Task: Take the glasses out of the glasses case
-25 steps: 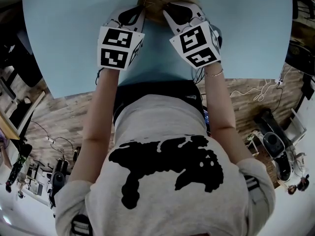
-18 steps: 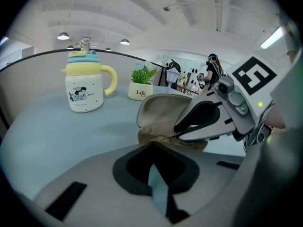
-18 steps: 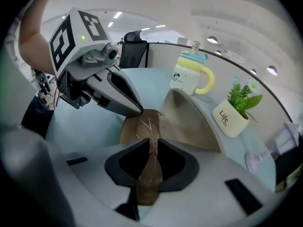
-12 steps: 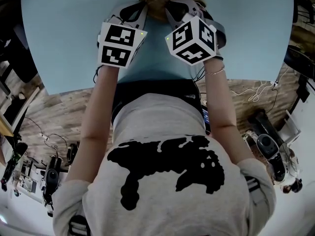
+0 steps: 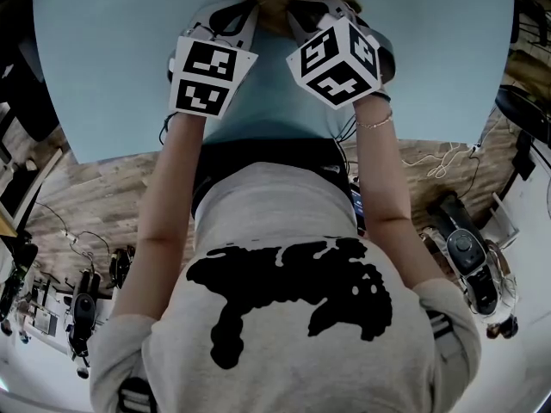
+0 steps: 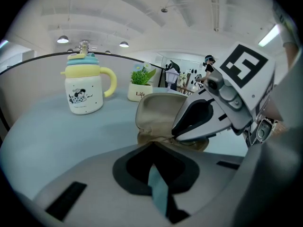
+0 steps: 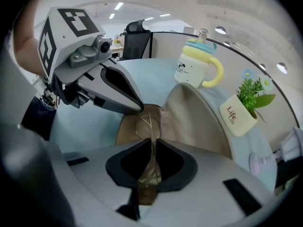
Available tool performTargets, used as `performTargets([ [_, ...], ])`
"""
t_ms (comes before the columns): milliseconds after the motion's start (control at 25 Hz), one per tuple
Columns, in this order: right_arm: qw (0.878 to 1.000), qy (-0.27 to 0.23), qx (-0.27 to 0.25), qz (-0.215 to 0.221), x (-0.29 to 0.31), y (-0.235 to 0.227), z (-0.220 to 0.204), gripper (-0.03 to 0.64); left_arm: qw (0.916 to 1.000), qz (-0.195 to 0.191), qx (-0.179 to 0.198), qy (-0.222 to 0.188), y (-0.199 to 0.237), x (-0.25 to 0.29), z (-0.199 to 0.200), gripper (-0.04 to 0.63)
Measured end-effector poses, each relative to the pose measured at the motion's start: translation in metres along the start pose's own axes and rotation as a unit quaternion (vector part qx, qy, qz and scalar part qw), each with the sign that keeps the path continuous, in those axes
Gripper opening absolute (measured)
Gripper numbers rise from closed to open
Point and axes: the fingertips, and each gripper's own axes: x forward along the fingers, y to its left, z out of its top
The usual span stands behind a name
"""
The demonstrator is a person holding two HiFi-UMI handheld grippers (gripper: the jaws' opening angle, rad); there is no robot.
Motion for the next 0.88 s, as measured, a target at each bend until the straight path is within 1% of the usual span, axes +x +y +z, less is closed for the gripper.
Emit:
performTargets([
  [80, 1.000, -0.002, 0.013, 0.006, 0.000, -0.001, -0.001, 0.034, 1.0000, 0.000, -0.004, -0.001, 0.000, 0.001, 0.000, 0.012],
  [160, 1.000, -0.002, 0.016, 0.006, 0.000, -0.003, -0.001, 0.027, 1.0000, 0.001, -0.006, -0.001, 0.000, 0.003, 0.001, 0.012],
  [400, 1.000, -0.003, -0.007, -0.006, 0.001, -0.005, -0.005, 0.003, 0.9999, 0.005, -0.012, -0.001, -0.001, 0.005, 0.002, 0.012],
  [560, 1.000, -0.010, -0.013, -0.012, -0.001, -0.005, -0.006, 0.003, 0.9999, 0.007, -0.008, 0.003, 0.001, 0.004, 0.002, 0.014],
  [800, 0.999, -0.038, -0.001, -0.038, -0.009, -0.011, -0.003, 0.002, 0.9999, 0.011, -0.009, 0.004, 0.005, 0.001, -0.001, 0.014],
  [880, 0.998, -0.043, 0.004, -0.040, -0.014, -0.012, -0.003, 0.002, 0.9999, 0.011, -0.010, 0.003, 0.004, 0.000, 0.000, 0.014],
])
